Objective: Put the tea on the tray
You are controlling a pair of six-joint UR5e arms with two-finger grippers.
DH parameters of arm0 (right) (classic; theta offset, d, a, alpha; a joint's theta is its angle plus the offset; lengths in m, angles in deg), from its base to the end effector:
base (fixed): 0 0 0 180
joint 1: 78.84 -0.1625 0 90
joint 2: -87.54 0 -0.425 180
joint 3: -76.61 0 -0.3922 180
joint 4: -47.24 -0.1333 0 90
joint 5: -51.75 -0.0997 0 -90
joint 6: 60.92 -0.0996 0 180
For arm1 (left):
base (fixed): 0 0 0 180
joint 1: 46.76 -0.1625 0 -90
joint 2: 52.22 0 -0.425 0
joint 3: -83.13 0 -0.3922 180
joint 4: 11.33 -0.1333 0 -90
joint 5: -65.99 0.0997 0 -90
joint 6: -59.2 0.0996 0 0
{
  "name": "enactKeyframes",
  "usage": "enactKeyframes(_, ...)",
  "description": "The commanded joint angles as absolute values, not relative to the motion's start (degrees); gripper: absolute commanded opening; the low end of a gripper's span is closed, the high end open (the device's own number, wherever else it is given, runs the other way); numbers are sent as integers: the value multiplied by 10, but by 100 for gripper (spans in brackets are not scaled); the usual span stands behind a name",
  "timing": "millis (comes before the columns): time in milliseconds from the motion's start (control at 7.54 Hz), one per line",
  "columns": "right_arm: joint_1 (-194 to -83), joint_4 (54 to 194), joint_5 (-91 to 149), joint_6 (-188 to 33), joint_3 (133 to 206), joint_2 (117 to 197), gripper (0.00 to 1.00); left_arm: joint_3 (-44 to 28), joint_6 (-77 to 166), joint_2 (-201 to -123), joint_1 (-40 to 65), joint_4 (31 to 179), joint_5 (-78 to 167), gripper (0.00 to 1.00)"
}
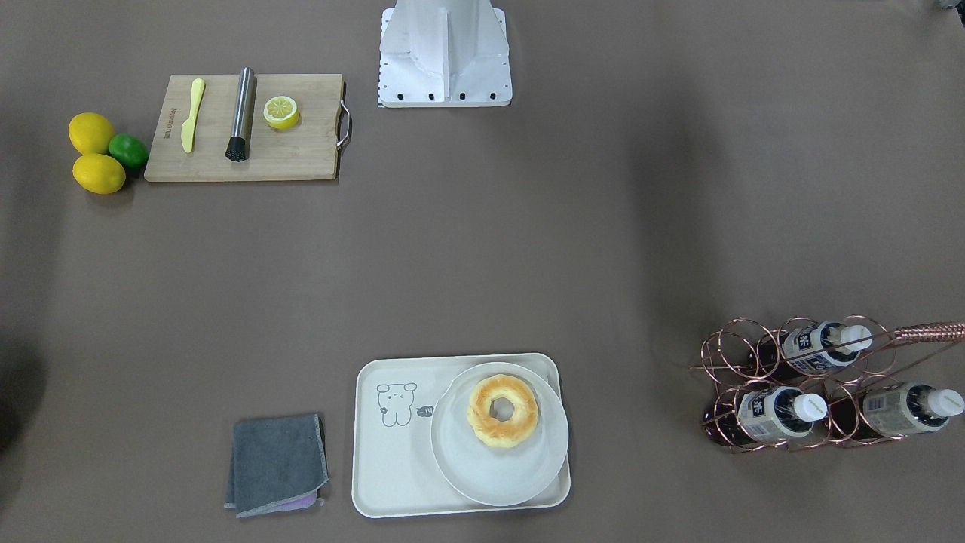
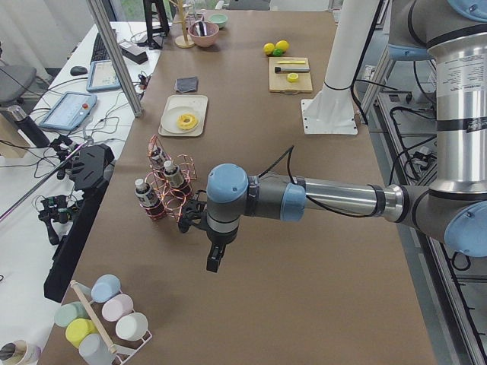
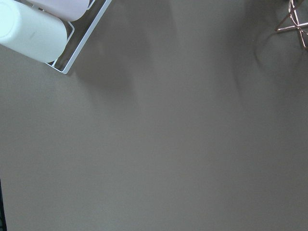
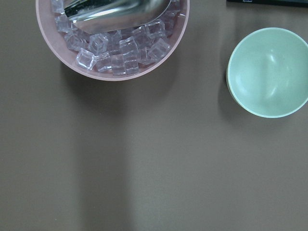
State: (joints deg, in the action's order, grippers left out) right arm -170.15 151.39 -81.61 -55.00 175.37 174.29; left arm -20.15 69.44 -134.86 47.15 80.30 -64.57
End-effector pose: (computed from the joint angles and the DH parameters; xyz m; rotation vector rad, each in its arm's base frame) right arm 0.0764 -0.5030 0.5813 0.0122 -0.7575 -0.0624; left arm -0.0987 -0.4387 0.6055 0.2125 0.6866 0.1523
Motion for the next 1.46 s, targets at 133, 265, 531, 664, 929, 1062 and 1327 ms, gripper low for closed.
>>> enactKeyframes(133, -1702, 1514, -816, -551, 1763, 1745, 100, -216, 689, -1382, 444, 929, -642, 98)
enactKeyframes(265, -1702, 1514, -815, -551, 1762, 1744, 100, -213, 643, -1404, 414, 926, -623, 98)
enactKeyframes(531, -1702, 1514, -815, -551, 1755, 1739, 100, -263, 508, -1412, 364, 930, -599, 98)
enactKeyframes(664, -1702, 1514, -813, -551, 1754, 1738, 100, -302, 502, -1412, 361, 930, -600, 98)
enactKeyframes(929, -1702, 1514, -812, -552, 1750, 1738, 100, -308, 481, -1420, 342, 929, -601, 98)
enactKeyframes(1062, -1702, 1514, -813, -562, 1750, 1738, 100, -316, 398, -1424, 312, 930, -604, 98)
enactKeyframes(1327, -1702, 1513, -812, -567, 1749, 1735, 100, -310, 222, -1469, 218, 926, -596, 98)
